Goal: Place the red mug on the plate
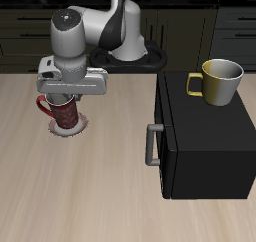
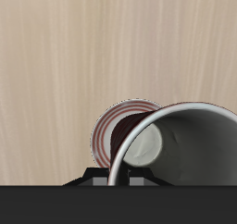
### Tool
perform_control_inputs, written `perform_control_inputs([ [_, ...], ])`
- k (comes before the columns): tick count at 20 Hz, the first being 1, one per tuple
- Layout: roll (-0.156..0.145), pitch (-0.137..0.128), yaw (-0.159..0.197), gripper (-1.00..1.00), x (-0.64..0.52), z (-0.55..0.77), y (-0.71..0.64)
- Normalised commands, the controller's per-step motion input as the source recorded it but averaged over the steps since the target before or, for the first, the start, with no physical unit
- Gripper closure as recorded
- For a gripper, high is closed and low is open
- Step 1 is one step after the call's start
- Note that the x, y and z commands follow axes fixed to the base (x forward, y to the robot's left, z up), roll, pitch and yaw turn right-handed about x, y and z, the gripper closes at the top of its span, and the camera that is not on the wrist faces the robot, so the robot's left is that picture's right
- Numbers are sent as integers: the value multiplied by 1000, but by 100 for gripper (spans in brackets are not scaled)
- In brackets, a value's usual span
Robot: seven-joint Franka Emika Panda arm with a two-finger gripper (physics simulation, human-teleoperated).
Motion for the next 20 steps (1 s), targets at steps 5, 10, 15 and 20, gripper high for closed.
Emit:
perform_control_inputs([
  [5,-4,95,-17,100,46,-222,19],
  [10,-12,44,-15,-100,-58,-60,49],
  [15,35,15,-8,-100,-12,15,19],
  [20,6,1,-8,-100,-19,57,10],
])
